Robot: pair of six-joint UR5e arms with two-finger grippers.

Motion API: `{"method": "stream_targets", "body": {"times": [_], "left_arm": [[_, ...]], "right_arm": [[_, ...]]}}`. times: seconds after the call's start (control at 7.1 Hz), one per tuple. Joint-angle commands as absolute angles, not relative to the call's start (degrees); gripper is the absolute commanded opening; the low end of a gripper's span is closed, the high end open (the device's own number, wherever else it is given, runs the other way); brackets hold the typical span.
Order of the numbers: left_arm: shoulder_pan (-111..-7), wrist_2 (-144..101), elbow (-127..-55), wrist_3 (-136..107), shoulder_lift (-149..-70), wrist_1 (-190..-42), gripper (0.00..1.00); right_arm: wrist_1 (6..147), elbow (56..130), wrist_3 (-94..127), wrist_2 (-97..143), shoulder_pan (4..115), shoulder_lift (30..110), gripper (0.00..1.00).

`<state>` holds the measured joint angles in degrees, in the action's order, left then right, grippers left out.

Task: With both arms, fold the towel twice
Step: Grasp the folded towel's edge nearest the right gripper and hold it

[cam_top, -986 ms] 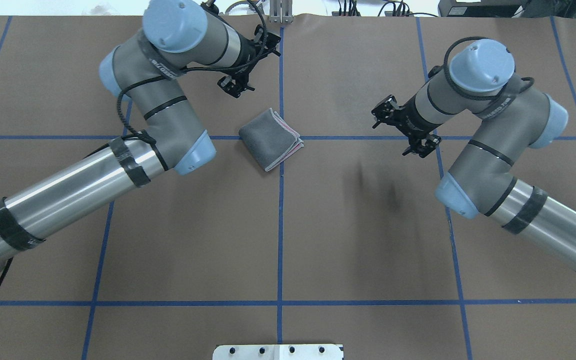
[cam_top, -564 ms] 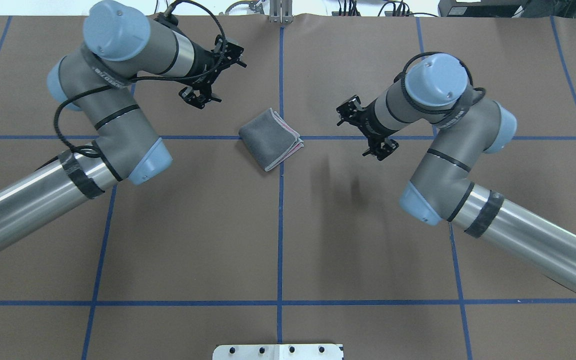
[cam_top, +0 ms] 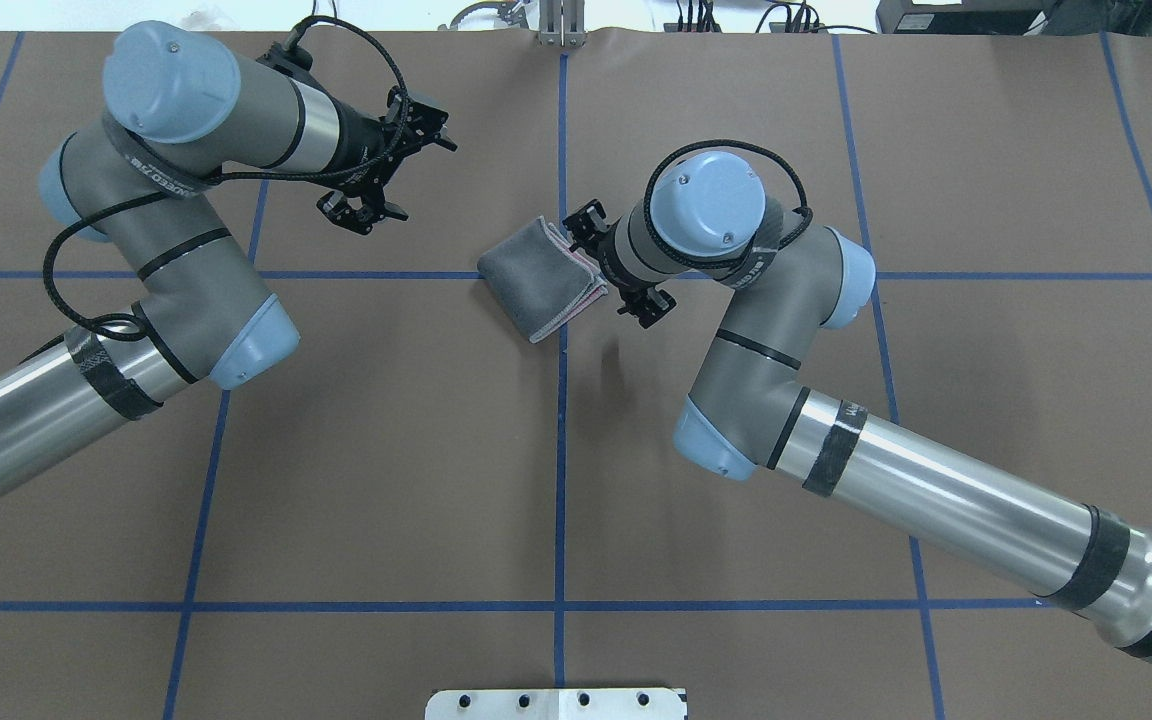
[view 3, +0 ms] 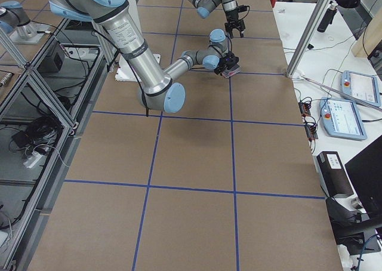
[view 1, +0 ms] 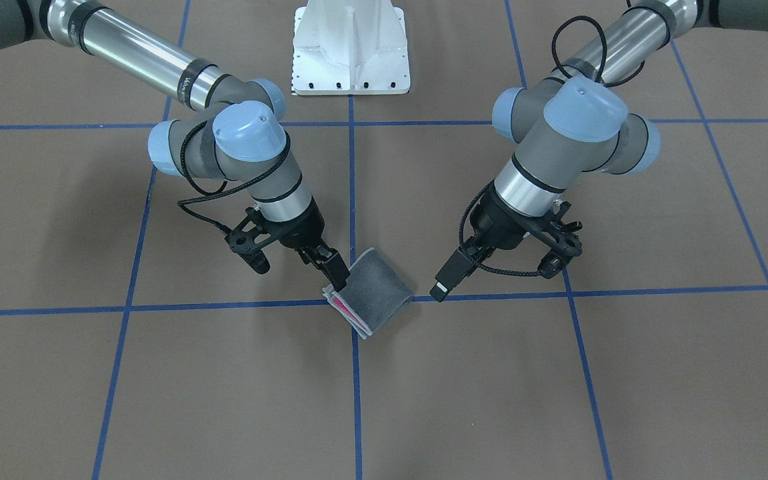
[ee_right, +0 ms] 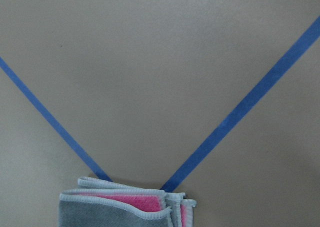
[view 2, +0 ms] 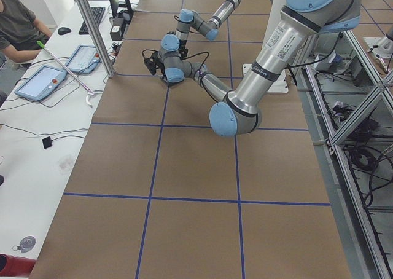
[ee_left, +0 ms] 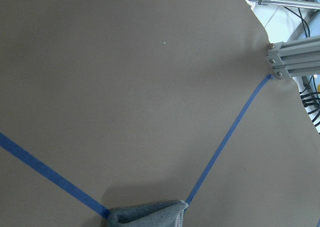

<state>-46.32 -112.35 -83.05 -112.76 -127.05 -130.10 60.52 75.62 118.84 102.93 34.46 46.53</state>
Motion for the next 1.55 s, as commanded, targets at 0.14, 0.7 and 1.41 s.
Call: {"method": "stream_targets", "body": {"times": [0.14,0.7,1.41], "left_arm": [[-46.1,-112.2,-83.1,-112.8,-127.1,-130.1,1.0],[-45.7,-111.9,-82.7,-112.9,-127.1,-130.1,1.0],[-45.6,-111.7,-82.4,-112.9,-127.1,-130.2,1.0]], "right_arm": [[60.6,70.2,118.7,101.0,33.7,42.8,0.7],[60.9,69.6,112.8,99.7,34.4,42.9,0.62],[56.0,67.1,115.7,95.9,35.0,42.4,0.55]]}}
